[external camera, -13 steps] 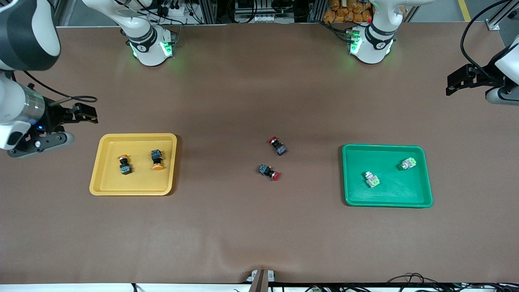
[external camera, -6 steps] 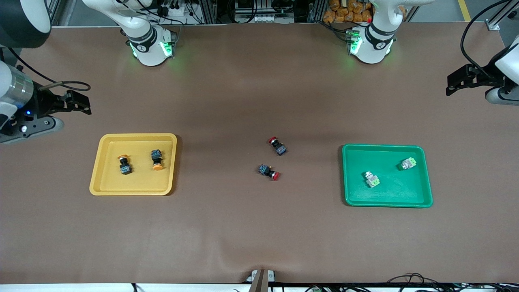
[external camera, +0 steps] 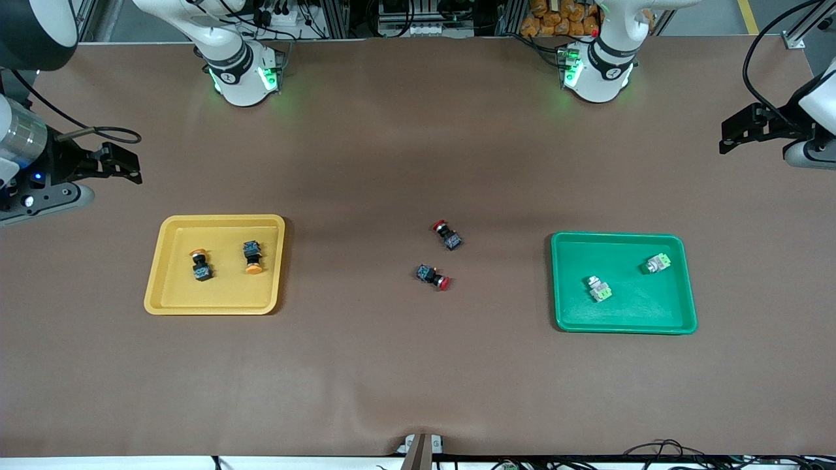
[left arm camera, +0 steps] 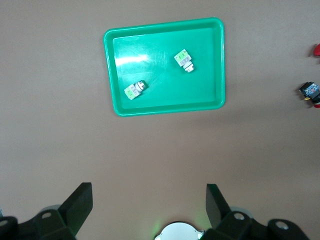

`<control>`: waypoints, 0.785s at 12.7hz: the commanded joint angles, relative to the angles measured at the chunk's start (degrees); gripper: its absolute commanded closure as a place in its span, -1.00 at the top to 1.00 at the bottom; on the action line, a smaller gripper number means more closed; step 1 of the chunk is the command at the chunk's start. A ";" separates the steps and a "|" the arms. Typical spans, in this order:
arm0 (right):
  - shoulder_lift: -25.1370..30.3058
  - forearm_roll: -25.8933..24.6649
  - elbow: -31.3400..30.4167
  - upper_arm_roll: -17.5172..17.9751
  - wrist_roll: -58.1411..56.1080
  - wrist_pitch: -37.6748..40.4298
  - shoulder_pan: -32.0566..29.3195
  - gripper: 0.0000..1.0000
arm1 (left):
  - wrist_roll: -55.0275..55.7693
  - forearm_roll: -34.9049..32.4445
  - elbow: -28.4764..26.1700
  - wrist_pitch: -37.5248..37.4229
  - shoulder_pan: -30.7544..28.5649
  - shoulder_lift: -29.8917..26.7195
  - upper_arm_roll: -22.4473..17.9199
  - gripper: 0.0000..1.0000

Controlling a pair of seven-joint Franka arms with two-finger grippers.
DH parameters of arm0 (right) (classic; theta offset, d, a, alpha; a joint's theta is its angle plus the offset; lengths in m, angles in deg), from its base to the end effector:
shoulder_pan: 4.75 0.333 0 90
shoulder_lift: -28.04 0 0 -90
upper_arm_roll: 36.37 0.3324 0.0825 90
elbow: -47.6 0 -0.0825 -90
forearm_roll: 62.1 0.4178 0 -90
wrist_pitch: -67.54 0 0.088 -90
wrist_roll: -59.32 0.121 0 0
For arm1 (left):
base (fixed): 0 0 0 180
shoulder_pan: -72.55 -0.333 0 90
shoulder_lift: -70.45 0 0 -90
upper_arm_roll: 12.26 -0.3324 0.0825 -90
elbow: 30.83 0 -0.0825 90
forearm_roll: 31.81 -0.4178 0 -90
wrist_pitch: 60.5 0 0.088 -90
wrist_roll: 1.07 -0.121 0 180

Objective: Place green and yellow buttons in trays

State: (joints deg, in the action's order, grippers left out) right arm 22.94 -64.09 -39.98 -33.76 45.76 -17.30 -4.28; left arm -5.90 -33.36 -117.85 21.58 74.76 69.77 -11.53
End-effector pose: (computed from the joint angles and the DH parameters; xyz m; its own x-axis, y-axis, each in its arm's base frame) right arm 0.6030 0.0268 0.5879 0.9489 0.2831 -0.1397 0.2856 -0.9584 -0.0022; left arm 0.5684 -0.0257 0.6482 0.9884 -0.1313 -0.0763 -0.1332 -0.9909 -0.0208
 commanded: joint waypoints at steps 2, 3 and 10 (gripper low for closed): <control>2.29 0.06 -2.86 0.91 0.55 -0.60 -1.00 1.00 | 0.08 0.58 0.36 -0.34 -0.45 -0.29 0.16 1.00; 2.29 0.06 -2.86 0.91 0.63 0.01 -0.91 1.00 | 0.08 0.67 0.45 -0.25 -0.45 -0.29 0.16 1.00; 3.17 0.06 -3.03 0.91 1.34 1.69 -1.08 1.00 | -0.01 0.58 0.45 -0.25 -0.53 -0.29 0.07 1.00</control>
State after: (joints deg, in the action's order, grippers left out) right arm 24.41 -64.09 -40.81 -33.60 46.31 -15.09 -4.35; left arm -5.90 -33.36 -117.83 21.58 74.76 69.77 -11.56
